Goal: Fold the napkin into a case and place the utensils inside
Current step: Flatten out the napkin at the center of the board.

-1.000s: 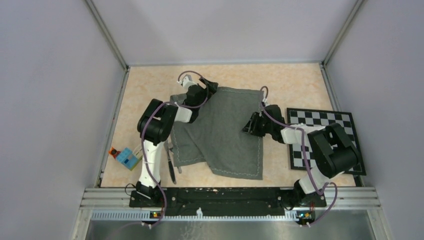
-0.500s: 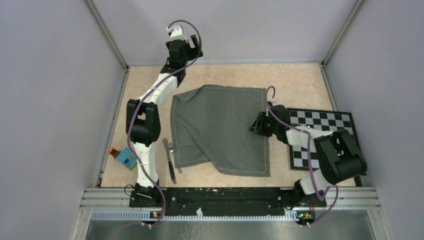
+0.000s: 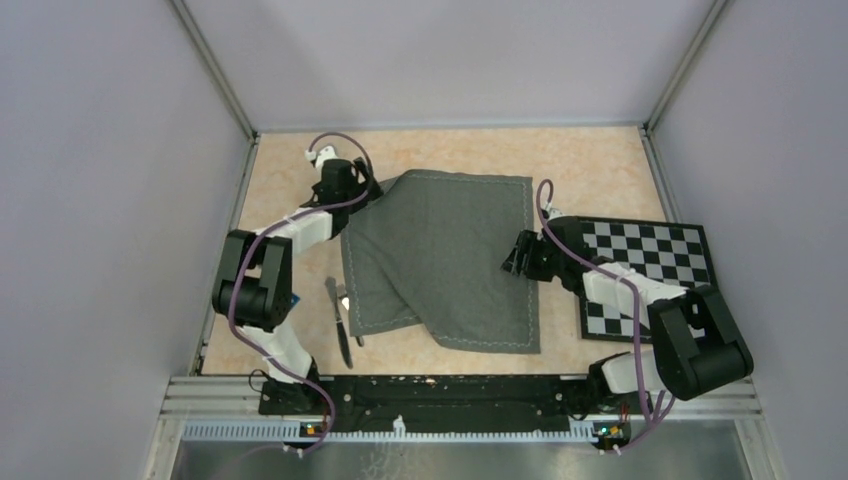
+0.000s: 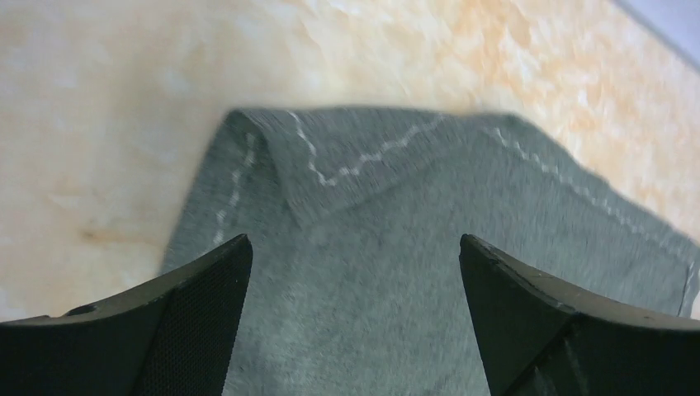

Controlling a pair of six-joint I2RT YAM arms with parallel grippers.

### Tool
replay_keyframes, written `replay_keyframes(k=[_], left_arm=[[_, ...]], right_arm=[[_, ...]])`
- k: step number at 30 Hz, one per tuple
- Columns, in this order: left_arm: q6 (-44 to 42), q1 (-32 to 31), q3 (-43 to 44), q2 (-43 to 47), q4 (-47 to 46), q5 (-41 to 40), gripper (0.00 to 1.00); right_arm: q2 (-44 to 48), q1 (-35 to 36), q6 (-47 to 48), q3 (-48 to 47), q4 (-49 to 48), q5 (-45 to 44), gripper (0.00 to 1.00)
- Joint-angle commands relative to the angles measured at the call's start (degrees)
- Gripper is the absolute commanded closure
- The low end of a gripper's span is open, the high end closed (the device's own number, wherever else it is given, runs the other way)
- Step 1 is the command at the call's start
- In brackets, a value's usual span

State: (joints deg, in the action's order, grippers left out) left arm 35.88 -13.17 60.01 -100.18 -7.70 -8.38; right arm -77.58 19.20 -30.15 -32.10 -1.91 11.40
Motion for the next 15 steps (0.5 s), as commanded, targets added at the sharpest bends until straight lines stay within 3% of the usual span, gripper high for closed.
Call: replay_keyframes(k=[1,6,15], left_arm=[[5.6,4.8,0.0,-0.9,-6.5,3.1,0.01],[8.6,7.5,-0.7,-5.7,-15.5,13.1,0.01],[13.4,8.3,1.0,-11.5,-21.2,16.2,0.01]], right_arm=[[2.2,-0.4,1.6,1.3,-1.1,0.7,0.42],[0.8,-0.4,1.7,1.1,-2.0,1.0,0.43],[-0.4,-0.4,1.8,0.5,-3.0,1.8,0.44]])
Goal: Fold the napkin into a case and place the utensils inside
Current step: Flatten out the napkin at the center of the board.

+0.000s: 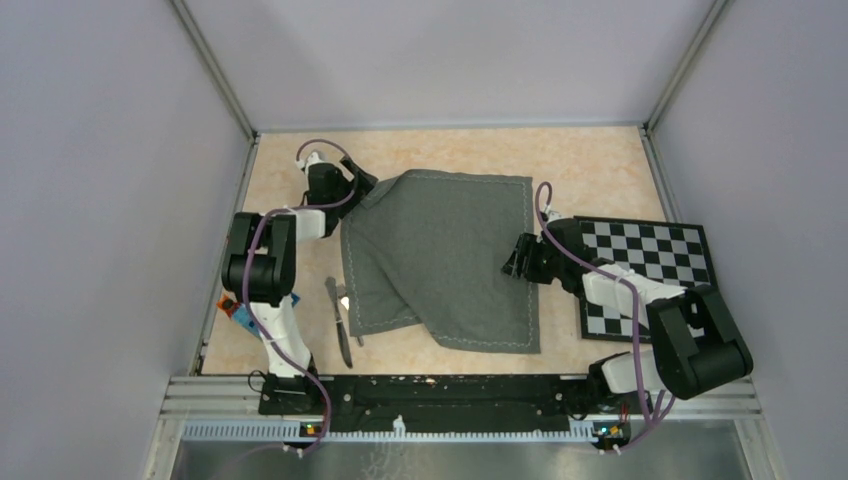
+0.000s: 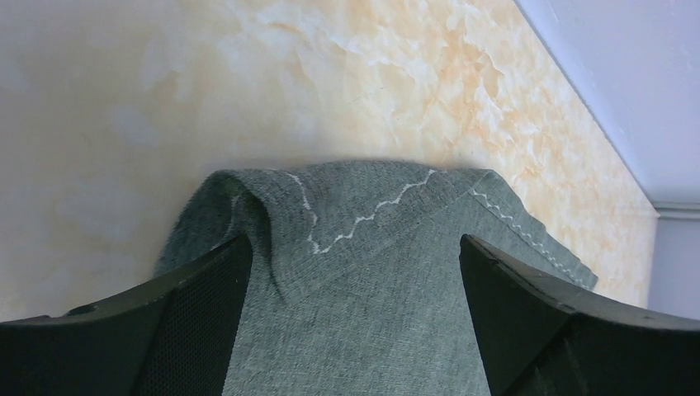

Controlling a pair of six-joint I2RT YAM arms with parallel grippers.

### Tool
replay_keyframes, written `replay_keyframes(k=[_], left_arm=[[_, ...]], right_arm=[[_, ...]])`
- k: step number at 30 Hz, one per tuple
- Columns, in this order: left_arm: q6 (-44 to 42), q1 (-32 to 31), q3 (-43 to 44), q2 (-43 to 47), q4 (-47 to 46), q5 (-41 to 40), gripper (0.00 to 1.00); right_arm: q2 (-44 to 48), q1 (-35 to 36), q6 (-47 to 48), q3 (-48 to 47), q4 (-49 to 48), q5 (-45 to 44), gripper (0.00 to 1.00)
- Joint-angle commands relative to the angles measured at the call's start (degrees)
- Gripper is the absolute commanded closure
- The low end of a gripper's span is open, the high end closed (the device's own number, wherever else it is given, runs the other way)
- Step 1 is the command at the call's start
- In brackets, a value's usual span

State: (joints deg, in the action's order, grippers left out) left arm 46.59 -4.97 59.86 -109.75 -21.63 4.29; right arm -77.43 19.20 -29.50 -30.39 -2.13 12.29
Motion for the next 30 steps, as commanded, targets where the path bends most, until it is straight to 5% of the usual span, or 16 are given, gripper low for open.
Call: replay_keyframes(k=[1,7,12,15,18,22,25,30], left_arm=[[3.0,0.1,1.7,-2.7,-8.2,4.1,0.02],[7.6,0.9,1.7,-7.5,-24.6,8.8,0.03],[25.4,3.7,4.6,-17.8,-55.0,10.3,0.04],[33.8,4.6,8.3,-22.4,-63.5,2.5,0.02],[26.9,7.2,7.7,-16.5,-52.1,-2.4,0.01],[5.4,6.1,10.3,-3.4,-22.2,3.1,0.01],[-0.9,5.2,8.8,3.5,-7.4,8.2,0.01],[-7.3,-0.8,-1.5,16.5,4.3,13.2,0.01]], right_arm=[[-0.8,-0.4,1.1,-1.3,-2.9,0.9,0.44],[-2.2,-0.4,1.2,-1.3,-3.5,1.3,0.44],[-3.3,-0.4,0.9,-1.4,-3.9,1.4,0.44],[-3.7,-0.4,0.6,-2.1,-3.4,1.6,0.44],[-3.2,-0.4,0.6,-3.2,-1.1,1.0,0.44],[-1.7,-0.4,1.2,-5.1,4.3,-1.8,0.4],[-2.3,-0.4,1.5,-7.0,8.4,-3.1,0.4],[-4.3,-0.4,-1.2,-8.9,9.6,-4.2,0.43]])
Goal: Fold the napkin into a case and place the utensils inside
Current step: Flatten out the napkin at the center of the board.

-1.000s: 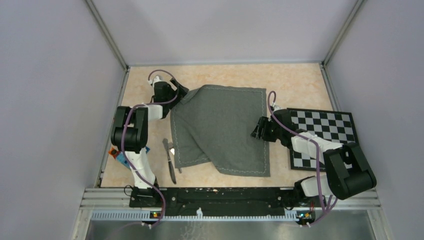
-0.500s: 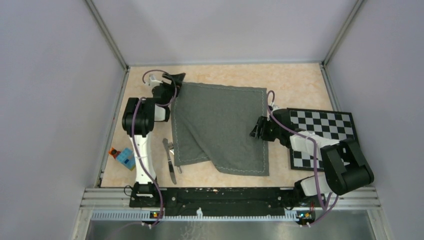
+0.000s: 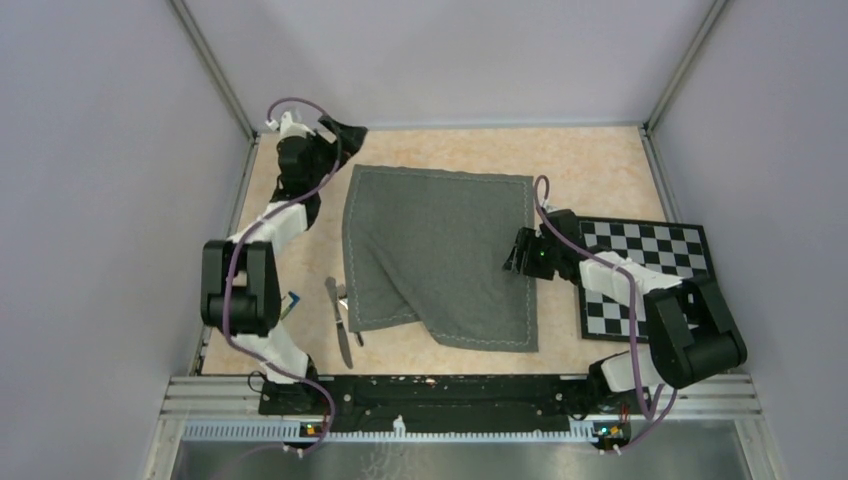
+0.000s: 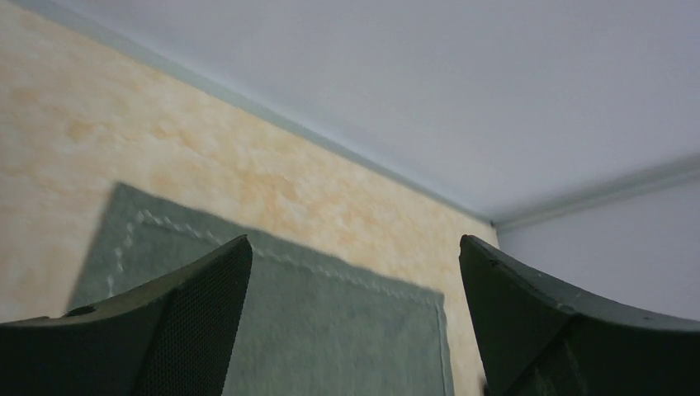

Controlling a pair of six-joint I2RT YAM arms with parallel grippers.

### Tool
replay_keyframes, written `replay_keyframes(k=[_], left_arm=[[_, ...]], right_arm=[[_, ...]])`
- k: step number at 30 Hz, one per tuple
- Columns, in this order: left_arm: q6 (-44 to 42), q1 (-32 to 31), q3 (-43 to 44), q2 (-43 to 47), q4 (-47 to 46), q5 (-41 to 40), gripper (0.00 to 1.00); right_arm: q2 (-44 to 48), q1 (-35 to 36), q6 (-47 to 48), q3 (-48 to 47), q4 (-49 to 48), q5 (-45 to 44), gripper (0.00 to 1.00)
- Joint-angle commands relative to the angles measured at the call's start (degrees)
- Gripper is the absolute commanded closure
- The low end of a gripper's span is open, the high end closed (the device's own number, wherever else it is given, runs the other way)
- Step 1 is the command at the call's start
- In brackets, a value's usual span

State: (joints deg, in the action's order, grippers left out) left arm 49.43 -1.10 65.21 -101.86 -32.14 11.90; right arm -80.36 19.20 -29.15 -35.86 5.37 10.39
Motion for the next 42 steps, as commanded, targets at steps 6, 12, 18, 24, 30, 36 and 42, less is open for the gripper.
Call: replay_keyframes(k=[6,12,18,24,30,36,42], left_arm=[[-15.0,-15.1,-17.1,23.8,26.4,3.4,0.01],[-11.4,-23.3,-27.7,39.2,34.5,-0.2,0.01],[-6.8,-26.8,-39.2,51.5,36.3,-2.2,0.03],[-4.9,-30.1,-42.6,47.0,32.5,2.5,0.04],[-3.9,-35.9,-42.5,42.0,29.2,-2.7,0.03],[0.7,-40.1,-43.9,39.2,30.2,-8.8,0.01],[4.2,-40.4,-43.2,42.1,36.2,-14.1,0.01]], right_arm=[[-7.1,-1.0,-4.5,-5.2,2.4,-8.6,0.45],[-11.3,-8.6,-3.9,-5.2,3.3,-9.6,0.45],[-7.5,-7.6,3.9,-12.6,9.6,-12.5,0.45],[-0.6,1.5,5.8,-14.9,17.5,-7.2,0.4],[11.5,5.0,2.2,-6.4,18.8,-0.2,0.34],[18.4,4.6,-3.1,-6.0,28.7,-12.8,0.19],[20.8,1.9,-8.3,-5.0,29.0,-8.3,0.22]])
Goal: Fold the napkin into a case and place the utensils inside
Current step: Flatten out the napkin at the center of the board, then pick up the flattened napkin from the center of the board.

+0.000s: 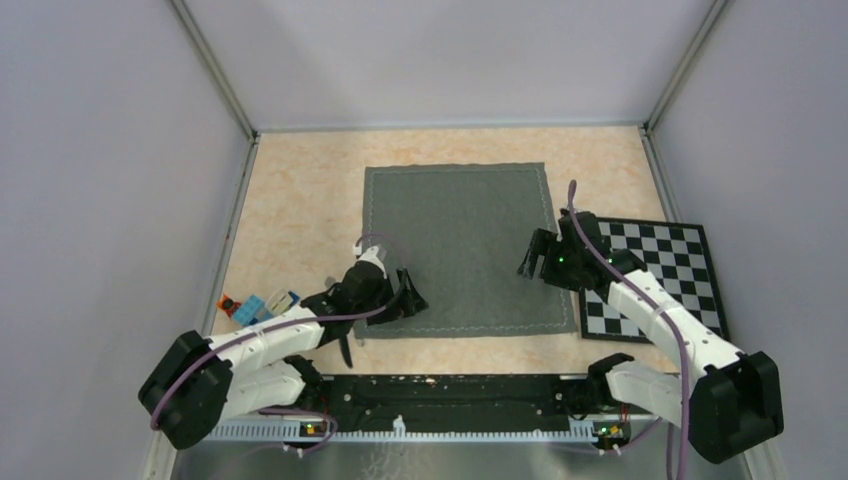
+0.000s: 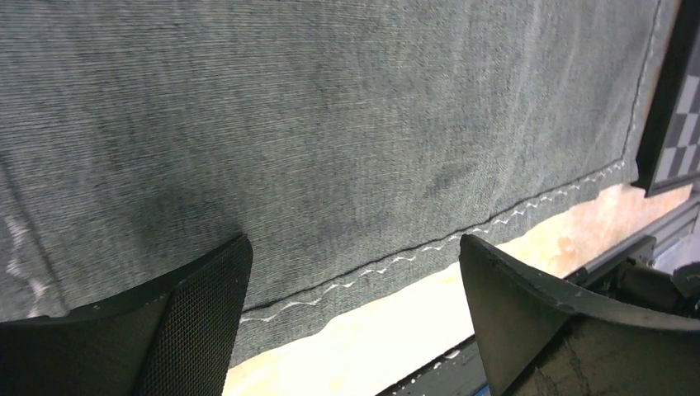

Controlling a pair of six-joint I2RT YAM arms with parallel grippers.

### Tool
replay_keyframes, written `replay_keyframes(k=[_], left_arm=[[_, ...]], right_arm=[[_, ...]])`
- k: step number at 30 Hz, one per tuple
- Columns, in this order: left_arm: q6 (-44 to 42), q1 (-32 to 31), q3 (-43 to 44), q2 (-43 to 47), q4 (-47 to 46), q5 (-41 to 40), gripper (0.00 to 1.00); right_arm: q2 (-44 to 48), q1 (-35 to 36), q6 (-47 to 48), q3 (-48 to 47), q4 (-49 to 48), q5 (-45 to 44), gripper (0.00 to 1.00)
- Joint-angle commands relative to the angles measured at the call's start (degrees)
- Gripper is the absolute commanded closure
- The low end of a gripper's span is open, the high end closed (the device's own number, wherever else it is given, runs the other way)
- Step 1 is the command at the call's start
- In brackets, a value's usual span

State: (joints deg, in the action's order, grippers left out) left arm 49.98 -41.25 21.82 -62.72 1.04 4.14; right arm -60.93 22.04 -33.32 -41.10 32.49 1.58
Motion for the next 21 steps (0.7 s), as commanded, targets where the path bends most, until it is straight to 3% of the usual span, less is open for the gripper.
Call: replay_keyframes(k=[1,10,14,17,21], left_arm=[[3.7,-0.2,0.3,4.3,3.7,-7.5,0.01],[7.4,0.2,2.5,14.8,17.4,-25.6,0.01],[10.3,0.4,2.0,17.5,19.2,-24.1,0.01],[11.3,0.3,2.6,19.5,20.5,-21.3,0.01],[11.6,0.4,3.8,22.0,21.5,-18.1,0.01]], right_arm=[[1.3,-0.9,-3.8,0.4,2.2,0.6,0.25],[1.1,-1.5,-4.9,0.0,7.7,-5.9,0.25],[2.3,-3.5,-11.1,0.2,12.7,-10.4,0.26],[4.2,-4.6,-20.8,2.5,18.4,-14.6,0.32],[0.1,-6.0,-23.9,0.3,26.3,-16.2,0.36]])
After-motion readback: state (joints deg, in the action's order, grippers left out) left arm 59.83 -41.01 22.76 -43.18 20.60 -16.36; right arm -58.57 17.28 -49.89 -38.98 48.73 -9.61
